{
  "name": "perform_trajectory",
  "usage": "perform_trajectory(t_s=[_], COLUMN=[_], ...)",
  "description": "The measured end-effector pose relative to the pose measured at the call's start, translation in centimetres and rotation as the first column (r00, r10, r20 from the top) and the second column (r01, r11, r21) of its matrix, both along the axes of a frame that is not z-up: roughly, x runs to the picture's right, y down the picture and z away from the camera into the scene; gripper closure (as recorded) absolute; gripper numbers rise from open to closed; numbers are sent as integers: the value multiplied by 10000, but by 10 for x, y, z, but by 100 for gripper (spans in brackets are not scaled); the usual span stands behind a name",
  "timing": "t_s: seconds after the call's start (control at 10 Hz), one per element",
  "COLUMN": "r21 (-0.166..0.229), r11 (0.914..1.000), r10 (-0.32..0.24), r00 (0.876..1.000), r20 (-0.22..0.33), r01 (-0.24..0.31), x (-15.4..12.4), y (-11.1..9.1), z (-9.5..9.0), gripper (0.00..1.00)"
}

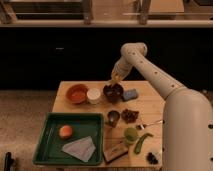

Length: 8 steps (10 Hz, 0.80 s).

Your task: Place banana in purple bowl

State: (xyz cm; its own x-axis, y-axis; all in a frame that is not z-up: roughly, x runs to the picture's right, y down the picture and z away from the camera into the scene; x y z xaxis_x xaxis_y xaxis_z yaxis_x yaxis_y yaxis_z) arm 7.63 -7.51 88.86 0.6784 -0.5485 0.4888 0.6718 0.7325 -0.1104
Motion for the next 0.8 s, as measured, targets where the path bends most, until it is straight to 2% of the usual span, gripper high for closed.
perform_trajectory(t_s=[0.4,0.8], r21=[-224,-691], r11=[9987,9917], r10=[-455,-1017], r00=[9982,9902], r20=[402,955], r01=[465,1085], x=[-3,-7], y=[7,16], z=[-3,-3], gripper=[100,100])
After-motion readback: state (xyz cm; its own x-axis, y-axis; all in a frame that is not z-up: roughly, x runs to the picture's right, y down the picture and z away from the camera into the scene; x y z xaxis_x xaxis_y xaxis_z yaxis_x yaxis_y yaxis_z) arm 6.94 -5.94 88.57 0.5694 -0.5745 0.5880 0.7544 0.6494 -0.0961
